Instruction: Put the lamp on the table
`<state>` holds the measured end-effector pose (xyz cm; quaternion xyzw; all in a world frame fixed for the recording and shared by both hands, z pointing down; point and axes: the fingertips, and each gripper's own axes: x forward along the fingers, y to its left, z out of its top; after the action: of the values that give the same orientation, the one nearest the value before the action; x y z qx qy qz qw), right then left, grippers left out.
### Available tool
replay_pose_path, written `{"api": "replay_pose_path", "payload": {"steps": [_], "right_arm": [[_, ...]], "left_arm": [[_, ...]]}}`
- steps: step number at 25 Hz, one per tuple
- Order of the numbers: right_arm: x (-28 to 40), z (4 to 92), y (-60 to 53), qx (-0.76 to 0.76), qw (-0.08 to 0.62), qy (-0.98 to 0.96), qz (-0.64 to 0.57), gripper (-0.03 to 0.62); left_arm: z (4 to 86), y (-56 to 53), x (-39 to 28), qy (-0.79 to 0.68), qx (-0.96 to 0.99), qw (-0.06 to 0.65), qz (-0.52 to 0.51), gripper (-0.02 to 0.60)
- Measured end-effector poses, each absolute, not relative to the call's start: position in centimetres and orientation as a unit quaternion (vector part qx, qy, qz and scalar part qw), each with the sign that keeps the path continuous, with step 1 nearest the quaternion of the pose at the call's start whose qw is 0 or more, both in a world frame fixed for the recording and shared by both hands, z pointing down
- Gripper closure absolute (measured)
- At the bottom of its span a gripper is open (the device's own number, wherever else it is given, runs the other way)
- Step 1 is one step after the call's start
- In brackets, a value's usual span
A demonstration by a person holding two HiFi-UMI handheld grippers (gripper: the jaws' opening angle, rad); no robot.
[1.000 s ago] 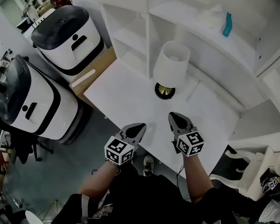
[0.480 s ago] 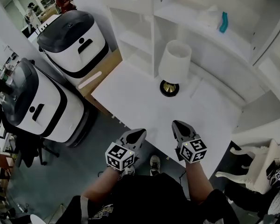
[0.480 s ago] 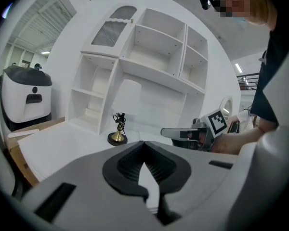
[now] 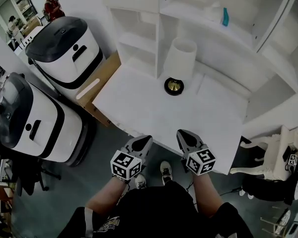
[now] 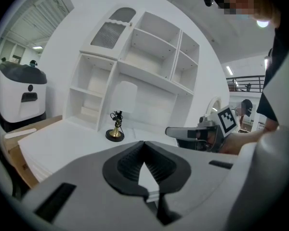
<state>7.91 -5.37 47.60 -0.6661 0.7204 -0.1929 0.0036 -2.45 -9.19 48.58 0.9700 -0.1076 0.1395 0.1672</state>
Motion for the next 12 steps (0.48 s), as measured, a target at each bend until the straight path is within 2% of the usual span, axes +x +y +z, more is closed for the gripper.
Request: {"api": "replay_pose_path", "payload": {"steps": [12], "right_arm": [[1.5,48.0,-2.0,-0.698,0.001,0.689,-0.196,0.568]], "left_arm": [[49.1,-6.9,-6.9,-0.045,0.974,0.168,0.143,0.575]]}}
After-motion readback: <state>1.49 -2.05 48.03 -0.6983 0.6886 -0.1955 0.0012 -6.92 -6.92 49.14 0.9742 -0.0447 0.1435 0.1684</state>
